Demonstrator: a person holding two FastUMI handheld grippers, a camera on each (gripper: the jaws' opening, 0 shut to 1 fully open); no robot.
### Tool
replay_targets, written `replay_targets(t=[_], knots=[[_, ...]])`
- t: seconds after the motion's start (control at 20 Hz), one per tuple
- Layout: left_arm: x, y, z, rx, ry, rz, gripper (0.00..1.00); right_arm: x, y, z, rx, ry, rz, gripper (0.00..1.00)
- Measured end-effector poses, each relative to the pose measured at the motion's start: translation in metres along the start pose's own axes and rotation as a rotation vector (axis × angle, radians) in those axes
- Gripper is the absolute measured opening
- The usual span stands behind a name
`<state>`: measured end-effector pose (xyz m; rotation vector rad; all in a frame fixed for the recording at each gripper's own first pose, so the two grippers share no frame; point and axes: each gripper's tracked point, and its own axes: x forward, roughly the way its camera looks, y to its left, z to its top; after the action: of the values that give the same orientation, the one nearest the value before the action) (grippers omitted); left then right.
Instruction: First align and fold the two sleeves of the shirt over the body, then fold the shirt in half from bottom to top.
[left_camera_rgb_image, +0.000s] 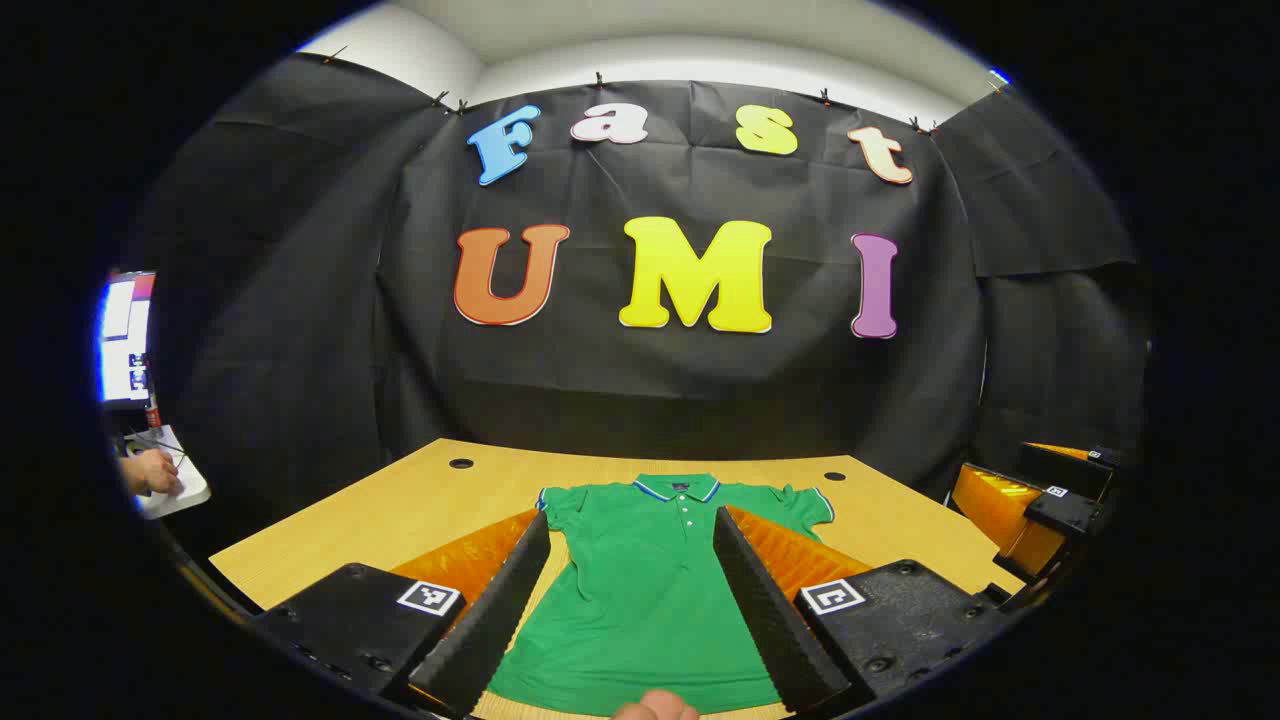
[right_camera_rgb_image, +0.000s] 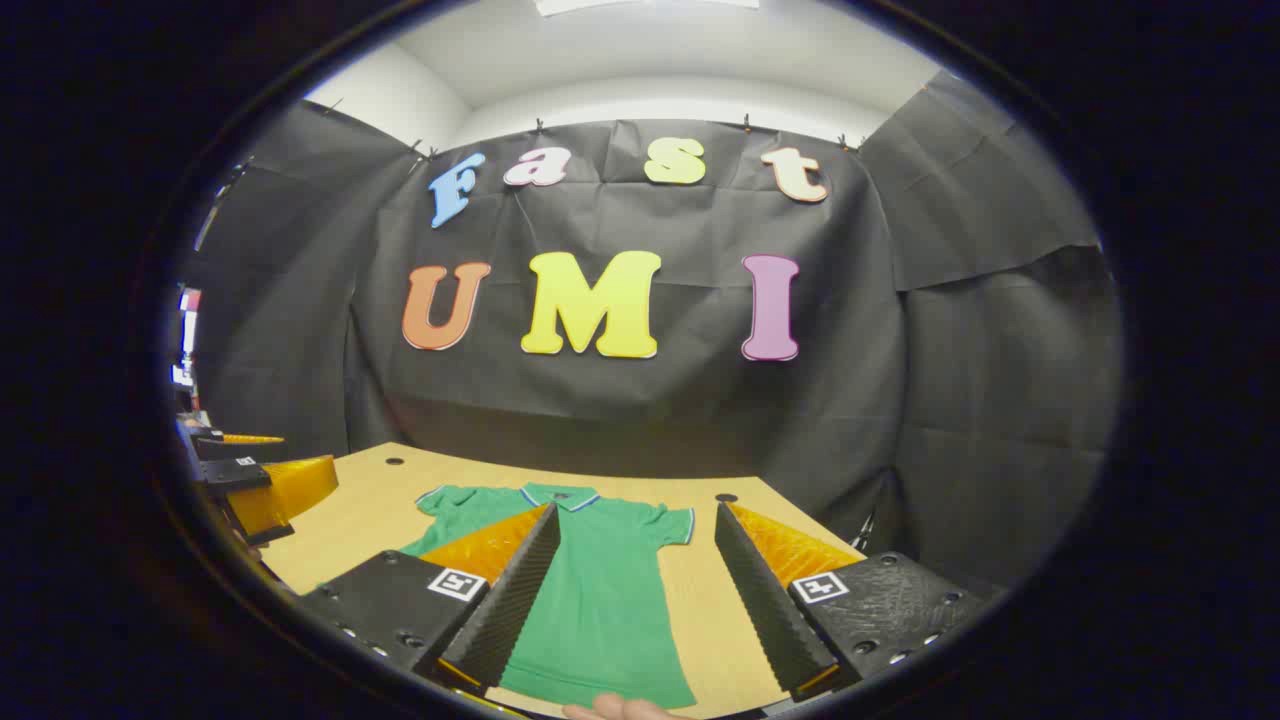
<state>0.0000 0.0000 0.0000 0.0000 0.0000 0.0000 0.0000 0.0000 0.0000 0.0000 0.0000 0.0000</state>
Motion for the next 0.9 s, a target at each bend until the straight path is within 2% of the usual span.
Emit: replay_targets(t=[0.3, 0.9], knots=[[0.0, -0.018, -0.008, 0.003, 0.021, -0.045, 1.0, -0.003, -0.004, -0.009, -0.02, 0.02, -0.001, 0.95], [0.004, 0.0, -0.01, 0.016, 0.021, 0.027, 1.0, -0.003, -0.001, -0.006, -0.035, 0.014, -0.001, 0.95]])
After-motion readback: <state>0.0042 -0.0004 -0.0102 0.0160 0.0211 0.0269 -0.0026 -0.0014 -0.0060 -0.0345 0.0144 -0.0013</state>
